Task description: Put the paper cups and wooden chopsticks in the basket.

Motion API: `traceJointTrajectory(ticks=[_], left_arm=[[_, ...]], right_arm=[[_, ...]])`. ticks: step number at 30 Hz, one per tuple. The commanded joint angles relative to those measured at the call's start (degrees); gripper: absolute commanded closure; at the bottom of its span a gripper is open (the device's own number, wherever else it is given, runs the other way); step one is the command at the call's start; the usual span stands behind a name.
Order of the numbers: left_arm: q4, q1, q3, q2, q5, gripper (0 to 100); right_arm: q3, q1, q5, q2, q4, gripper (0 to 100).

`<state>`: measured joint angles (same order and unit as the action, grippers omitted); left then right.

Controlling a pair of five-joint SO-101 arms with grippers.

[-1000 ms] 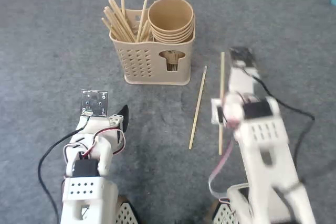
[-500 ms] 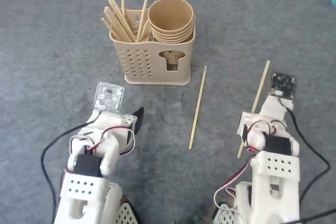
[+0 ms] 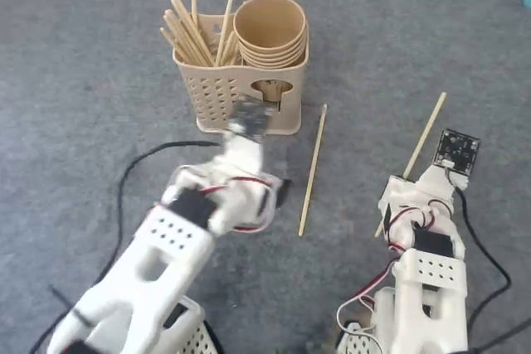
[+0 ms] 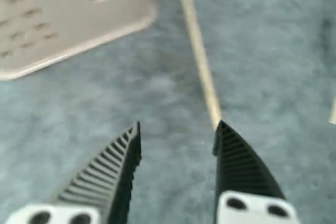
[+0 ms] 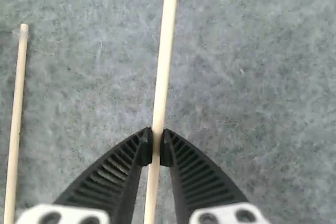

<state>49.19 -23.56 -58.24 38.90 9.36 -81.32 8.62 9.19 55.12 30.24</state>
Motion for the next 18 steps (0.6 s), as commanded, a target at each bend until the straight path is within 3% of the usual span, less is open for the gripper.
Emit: traceJointTrajectory(ticks=[1,18], left_arm=[[-2.9,-3.52,9.01,-12.13,0.97,78],[-3.16,-6.24,37.76,-50.37,0.53,78]], right_arm=[[0.09,0.66,0.35,1.71,-1.36,99.1],[0.44,0.66,0.26,1.8,0.22,99.1]])
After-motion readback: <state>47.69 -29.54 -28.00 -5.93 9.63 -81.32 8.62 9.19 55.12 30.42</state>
